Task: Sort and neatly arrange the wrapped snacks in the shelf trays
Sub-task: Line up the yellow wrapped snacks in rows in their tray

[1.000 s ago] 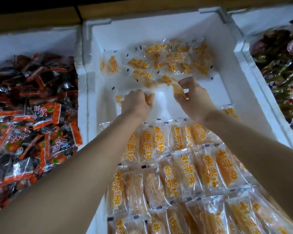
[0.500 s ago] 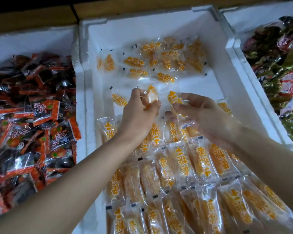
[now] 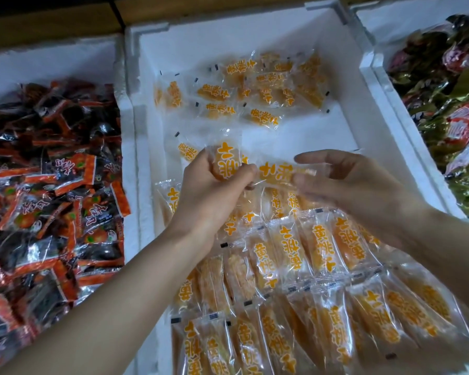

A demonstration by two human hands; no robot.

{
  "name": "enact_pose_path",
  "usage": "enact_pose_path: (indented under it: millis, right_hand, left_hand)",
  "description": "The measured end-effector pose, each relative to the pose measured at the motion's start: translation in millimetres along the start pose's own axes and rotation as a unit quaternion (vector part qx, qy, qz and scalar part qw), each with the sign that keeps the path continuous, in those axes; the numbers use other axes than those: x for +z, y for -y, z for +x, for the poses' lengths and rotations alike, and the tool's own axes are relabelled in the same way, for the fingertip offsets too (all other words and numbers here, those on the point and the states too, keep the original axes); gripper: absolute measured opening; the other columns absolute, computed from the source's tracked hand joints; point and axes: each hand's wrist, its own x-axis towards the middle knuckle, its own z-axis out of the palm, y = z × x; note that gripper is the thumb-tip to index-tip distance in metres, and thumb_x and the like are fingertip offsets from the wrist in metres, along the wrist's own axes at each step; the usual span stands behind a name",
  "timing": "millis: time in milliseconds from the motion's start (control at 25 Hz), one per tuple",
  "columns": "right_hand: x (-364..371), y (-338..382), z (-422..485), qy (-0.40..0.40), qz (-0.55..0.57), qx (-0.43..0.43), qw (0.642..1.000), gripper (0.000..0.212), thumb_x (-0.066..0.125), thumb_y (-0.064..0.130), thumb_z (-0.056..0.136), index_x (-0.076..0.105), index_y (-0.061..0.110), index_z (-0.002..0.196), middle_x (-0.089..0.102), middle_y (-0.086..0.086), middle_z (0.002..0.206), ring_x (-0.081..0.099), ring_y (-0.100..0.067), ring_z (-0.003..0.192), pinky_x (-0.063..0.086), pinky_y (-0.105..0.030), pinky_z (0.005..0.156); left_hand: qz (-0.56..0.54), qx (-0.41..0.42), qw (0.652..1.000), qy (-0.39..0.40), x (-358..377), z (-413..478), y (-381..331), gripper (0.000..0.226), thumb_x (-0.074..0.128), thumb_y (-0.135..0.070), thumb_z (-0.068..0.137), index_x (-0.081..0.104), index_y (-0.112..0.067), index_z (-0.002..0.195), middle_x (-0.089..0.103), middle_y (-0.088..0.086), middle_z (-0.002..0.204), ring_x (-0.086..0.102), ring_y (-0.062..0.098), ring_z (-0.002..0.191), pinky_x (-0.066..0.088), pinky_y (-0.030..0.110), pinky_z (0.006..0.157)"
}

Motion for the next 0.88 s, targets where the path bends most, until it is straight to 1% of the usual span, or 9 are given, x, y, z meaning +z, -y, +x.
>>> enact_pose_path:
  millis: [80, 160, 240, 320, 440, 560, 680, 800, 880]
  right_hand:
    - [-1.3, -0.1, 2.5, 0.001, 0.160, 0.022, 0.987, 0.036, 0.072, 0.026, 0.057, 0.066, 0.015, 0.091, 0.069, 0.002, 0.074, 0.064, -0.005, 0.066, 0.053, -0.014, 0.066]
    - [-1.3, -3.1, 10.8, -0.011, 0.178, 0.012, 0.984, 0.017, 0.068, 0.024, 0.068, 0.065, 0.015, 0.083, 0.068, 0.002, 0.072, 0.063, -0.004, 0.065, 0.053, -0.015, 0.066]
    - [-3.6, -7.8, 27.0, -0.079, 0.081, -0.028, 0.993, 0.005, 0.068, 0.017, 0.079, 0.064, 0.016, 0.082, 0.063, 0.001, 0.068, 0.059, -0.005, 0.060, 0.055, -0.019, 0.068]
    - [-8.1, -12.2, 46.1, -0.119, -0.075, -0.064, 0.988, 0.008, 0.068, 0.012, 0.083, 0.061, 0.016, 0.086, 0.059, 0.003, 0.068, 0.057, -0.006, 0.058, 0.052, -0.022, 0.071]
    - [-4.1, -17.4, 68.4, -0.073, -0.291, -0.071, 0.951, 0.020, 0.069, 0.019, 0.082, 0.061, 0.018, 0.101, 0.061, 0.004, 0.075, 0.057, -0.002, 0.061, 0.043, -0.008, 0.061]
    - [16.2, -16.9, 75.6, 0.013, -0.355, -0.070, 0.932, 0.023, 0.068, 0.021, 0.084, 0.061, 0.020, 0.105, 0.068, -0.008, 0.096, 0.061, -0.016, 0.073, 0.048, -0.021, 0.072]
    - [28.4, -16.0, 77.0, 0.064, -0.446, -0.095, 0.888, 0.034, 0.062, 0.024, 0.089, 0.057, 0.014, 0.122, 0.060, -0.010, 0.118, 0.060, -0.024, 0.100, 0.037, -0.021, 0.070]
    - [26.5, -17.6, 74.9, 0.066, -0.493, -0.112, 0.860, 0.043, 0.057, 0.026, 0.092, 0.050, 0.016, 0.133, 0.045, -0.008, 0.133, 0.049, -0.025, 0.117, 0.033, -0.023, 0.089]
    - [24.1, -17.2, 67.4, 0.037, -0.477, -0.135, 0.868, 0.042, 0.051, 0.026, 0.095, 0.045, 0.018, 0.136, 0.042, -0.004, 0.136, 0.046, -0.020, 0.120, 0.033, -0.025, 0.096]
  left_hand:
    - [0.021, 0.009, 1.000, 0.011, -0.4, -5.5, 1.1, 0.016, 0.070, -0.017, 0.082, 0.057, -0.013, 0.090, 0.068, -0.002, 0.067, 0.066, 0.012, 0.066, 0.058, 0.042, 0.074]
    - [0.058, 0.020, 0.998, 0.025, 1.6, -11.6, 3.0, 0.030, 0.071, -0.026, 0.082, 0.053, -0.008, 0.097, 0.067, 0.011, 0.082, 0.068, 0.019, 0.073, 0.056, 0.048, 0.079]
    - [0.058, 0.008, 0.998, 0.025, 2.8, -13.8, 6.6, 0.029, 0.064, -0.029, 0.088, 0.046, -0.008, 0.095, 0.065, 0.015, 0.087, 0.067, 0.013, 0.073, 0.054, 0.052, 0.080]
    - [0.036, -0.028, 0.999, -0.002, 0.1, -11.2, 9.4, 0.020, 0.059, -0.025, 0.089, 0.042, -0.015, 0.089, 0.064, 0.019, 0.092, 0.060, 0.017, 0.073, 0.052, 0.050, 0.076]
    - [0.002, -0.065, 0.998, -0.020, -6.6, -7.5, 13.7, 0.027, 0.056, -0.032, 0.074, 0.041, -0.014, 0.087, 0.053, 0.010, 0.089, 0.057, 0.035, 0.077, 0.051, 0.057, 0.071]
    - [0.029, -0.025, 0.999, -0.007, -9.7, -7.4, 17.5, 0.026, 0.060, -0.026, 0.088, 0.040, -0.013, 0.080, 0.041, 0.008, 0.080, 0.056, 0.048, 0.080, 0.048, 0.049, 0.064]
    - [0.038, 0.014, 0.999, 0.002, -10.1, -7.4, 19.1, 0.015, 0.060, -0.018, 0.091, 0.051, -0.007, 0.087, 0.044, 0.010, 0.081, 0.051, 0.025, 0.070, 0.055, 0.054, 0.073]
    - [0.031, -0.006, 0.999, 0.013, -9.2, -5.7, 23.2, 0.021, 0.060, -0.017, 0.091, 0.059, -0.013, 0.111, 0.061, 0.013, 0.103, 0.062, 0.010, 0.074, 0.059, 0.037, 0.073]
    - [0.035, -0.009, 0.999, 0.017, -7.2, -3.7, 26.0, 0.023, 0.054, -0.014, 0.095, 0.057, -0.022, 0.116, 0.062, 0.003, 0.102, 0.062, 0.005, 0.076, 0.055, 0.033, 0.076]
